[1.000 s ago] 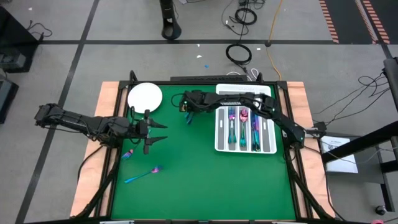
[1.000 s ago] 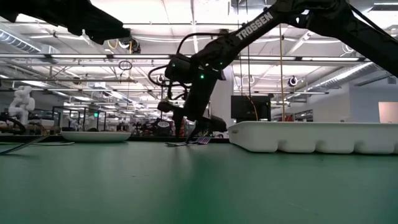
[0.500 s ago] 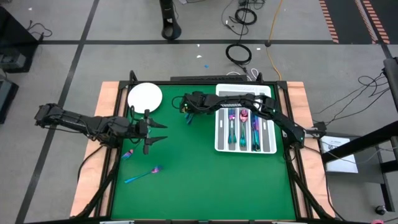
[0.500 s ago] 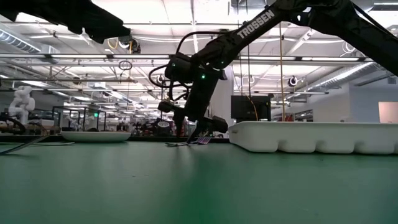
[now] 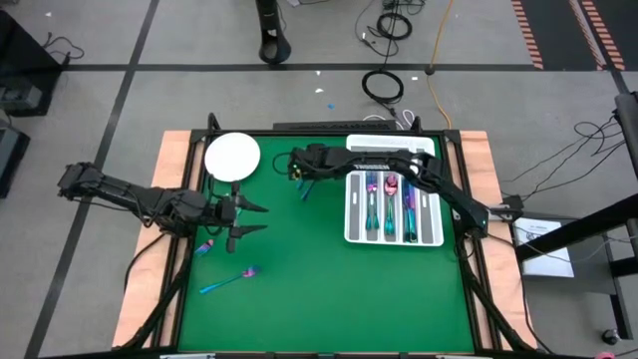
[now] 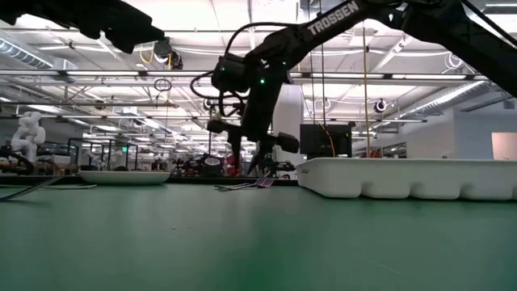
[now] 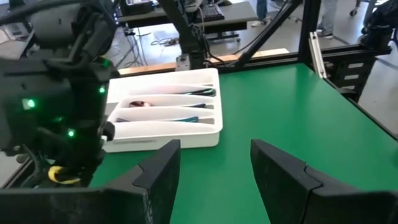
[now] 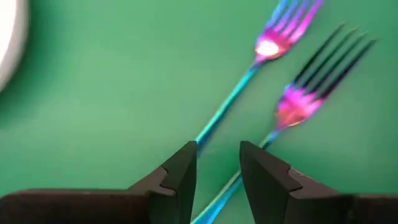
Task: Sort silverware
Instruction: Put the blue fork into the white cutlery tray
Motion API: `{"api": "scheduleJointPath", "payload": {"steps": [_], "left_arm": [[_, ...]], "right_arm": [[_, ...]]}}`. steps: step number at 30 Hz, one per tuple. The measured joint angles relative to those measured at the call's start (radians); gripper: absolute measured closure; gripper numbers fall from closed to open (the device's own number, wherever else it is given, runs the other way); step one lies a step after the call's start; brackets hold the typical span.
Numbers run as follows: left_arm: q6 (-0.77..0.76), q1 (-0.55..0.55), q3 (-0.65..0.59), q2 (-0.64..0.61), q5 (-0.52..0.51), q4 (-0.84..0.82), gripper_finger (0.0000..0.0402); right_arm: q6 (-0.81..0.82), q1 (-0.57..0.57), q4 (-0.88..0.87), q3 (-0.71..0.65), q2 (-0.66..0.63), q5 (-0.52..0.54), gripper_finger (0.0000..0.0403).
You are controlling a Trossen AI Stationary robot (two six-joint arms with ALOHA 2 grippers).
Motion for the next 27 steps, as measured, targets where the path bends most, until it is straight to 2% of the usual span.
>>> {"api": "scheduleJointPath", "payload": {"steps": [4, 8, 13, 27], "left_arm": [[-0.001, -0.009, 0.0, 0.0, 0.0, 0.001, 0.0204], [-0.001, -0.016, 0.0, 0.0, 0.0, 0.001, 0.0204], [-0.008, -0.017, 0.0, 0.0, 0.0, 0.002, 0.0204], [-0.029, -0.05, 0.0, -0.001, 0.012, 0.006, 0.0204]], "right_arm": [[-0.006, 0.004, -0.057, 0.001, 0.001, 0.035, 0.0289], [0.062, 0.002, -0.105, 0.001, 0.006, 0.038, 0.0289], [0.105, 0.013, -0.062, 0.002, 0.017, 0.097, 0.0289], [0.119, 0.043, -0.058, 0.005, 0.105, 0.114, 0.0289]]}}
